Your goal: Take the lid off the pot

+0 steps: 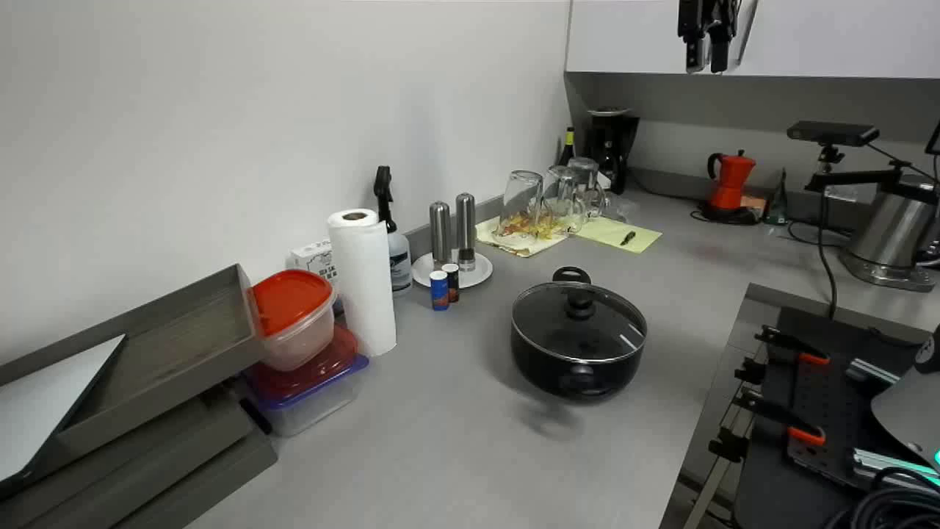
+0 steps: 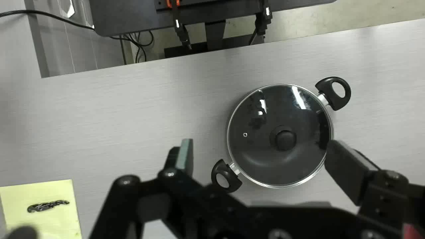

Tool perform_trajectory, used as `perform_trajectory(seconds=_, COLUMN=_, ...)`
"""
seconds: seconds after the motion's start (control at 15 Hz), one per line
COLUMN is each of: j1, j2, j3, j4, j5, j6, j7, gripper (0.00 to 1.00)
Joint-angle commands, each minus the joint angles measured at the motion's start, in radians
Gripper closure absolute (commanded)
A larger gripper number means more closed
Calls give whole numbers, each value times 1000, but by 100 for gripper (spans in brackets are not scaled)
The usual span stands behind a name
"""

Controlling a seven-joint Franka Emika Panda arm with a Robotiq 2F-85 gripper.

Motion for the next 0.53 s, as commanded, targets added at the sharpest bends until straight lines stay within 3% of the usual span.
perform_trajectory(seconds=0.0, j1=2, j2=1, j3=-2, j4=3, j5=-1, j6=-1, j7=0, gripper=0)
perform_trajectory(seconds=0.47, j1=5, j2=16, j3=2, j4=-3, j5=0, j6=16, j7=3, gripper=0)
